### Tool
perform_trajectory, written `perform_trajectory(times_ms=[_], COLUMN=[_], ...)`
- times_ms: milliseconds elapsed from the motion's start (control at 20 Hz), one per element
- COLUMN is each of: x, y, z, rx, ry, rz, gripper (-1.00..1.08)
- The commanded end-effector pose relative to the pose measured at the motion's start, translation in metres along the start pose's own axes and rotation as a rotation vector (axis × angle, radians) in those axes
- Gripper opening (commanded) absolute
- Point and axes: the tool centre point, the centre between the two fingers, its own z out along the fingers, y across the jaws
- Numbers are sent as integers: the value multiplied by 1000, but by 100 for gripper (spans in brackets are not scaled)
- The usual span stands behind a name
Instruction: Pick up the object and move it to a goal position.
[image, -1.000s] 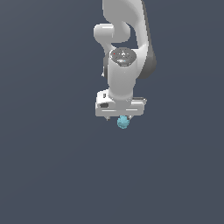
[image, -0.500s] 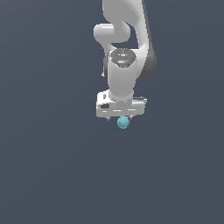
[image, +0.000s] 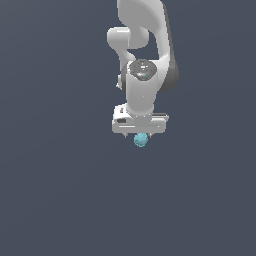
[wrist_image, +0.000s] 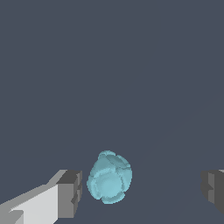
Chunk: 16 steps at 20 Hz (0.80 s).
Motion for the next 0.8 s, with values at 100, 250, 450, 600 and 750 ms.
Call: perform_trajectory(times_ms=[100,250,450,600,750], x=[-9,-17,-30,-39,-48], y=[-5,-9,-15,-18,-21], z=[13,24,39,50,59], rx=[-2,-4,-7,-9,-11], ry=[2,3,7,9,12], rz=[71,133,227,294,351], gripper=[100,100,100,100,100])
